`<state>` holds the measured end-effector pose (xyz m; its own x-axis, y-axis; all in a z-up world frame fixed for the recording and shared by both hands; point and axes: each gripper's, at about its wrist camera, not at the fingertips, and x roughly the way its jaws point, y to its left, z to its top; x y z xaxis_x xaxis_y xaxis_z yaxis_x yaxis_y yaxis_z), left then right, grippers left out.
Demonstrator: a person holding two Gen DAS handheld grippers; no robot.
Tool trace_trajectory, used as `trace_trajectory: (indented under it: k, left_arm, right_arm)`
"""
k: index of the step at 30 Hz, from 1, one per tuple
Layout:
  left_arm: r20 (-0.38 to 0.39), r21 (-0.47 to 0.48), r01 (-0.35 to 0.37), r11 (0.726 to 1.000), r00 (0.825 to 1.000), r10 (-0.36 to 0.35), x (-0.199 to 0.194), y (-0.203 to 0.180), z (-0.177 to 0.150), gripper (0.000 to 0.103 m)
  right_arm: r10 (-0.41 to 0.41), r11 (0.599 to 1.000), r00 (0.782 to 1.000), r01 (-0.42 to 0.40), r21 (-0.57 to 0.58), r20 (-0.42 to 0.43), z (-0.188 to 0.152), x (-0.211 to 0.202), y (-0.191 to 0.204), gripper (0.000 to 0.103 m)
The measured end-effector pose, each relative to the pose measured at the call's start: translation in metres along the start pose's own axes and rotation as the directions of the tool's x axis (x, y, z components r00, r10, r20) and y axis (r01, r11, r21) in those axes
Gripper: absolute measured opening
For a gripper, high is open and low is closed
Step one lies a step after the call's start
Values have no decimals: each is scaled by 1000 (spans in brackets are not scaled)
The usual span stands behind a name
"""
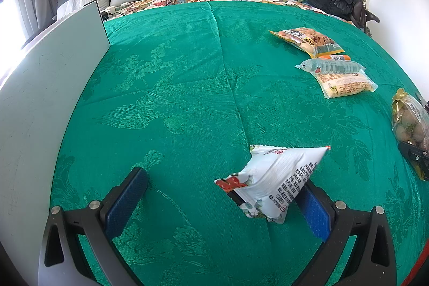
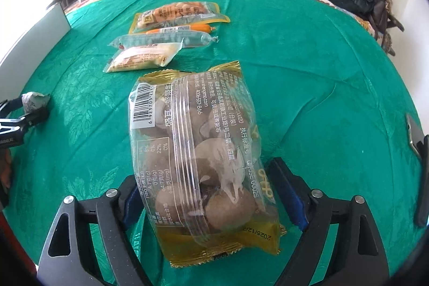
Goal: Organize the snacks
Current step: 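Hold the egg bag up with the right tool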
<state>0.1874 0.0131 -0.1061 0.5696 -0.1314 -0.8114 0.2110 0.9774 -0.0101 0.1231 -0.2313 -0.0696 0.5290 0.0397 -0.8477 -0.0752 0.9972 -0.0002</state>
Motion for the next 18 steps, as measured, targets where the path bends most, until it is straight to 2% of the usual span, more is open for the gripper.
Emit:
trace_trajectory:
  k: [4,18]
  left_arm:
    - [0,0,0,1000,1000,0,0,0,0,103]
    - [0,0,1,1000,1000,-1,0,0,0,103]
  right_arm:
    - [-8,1000,998,8,11,68,-11,-5,-2,94]
    - [-25,999,998,23,28,66,-7,3,1,95]
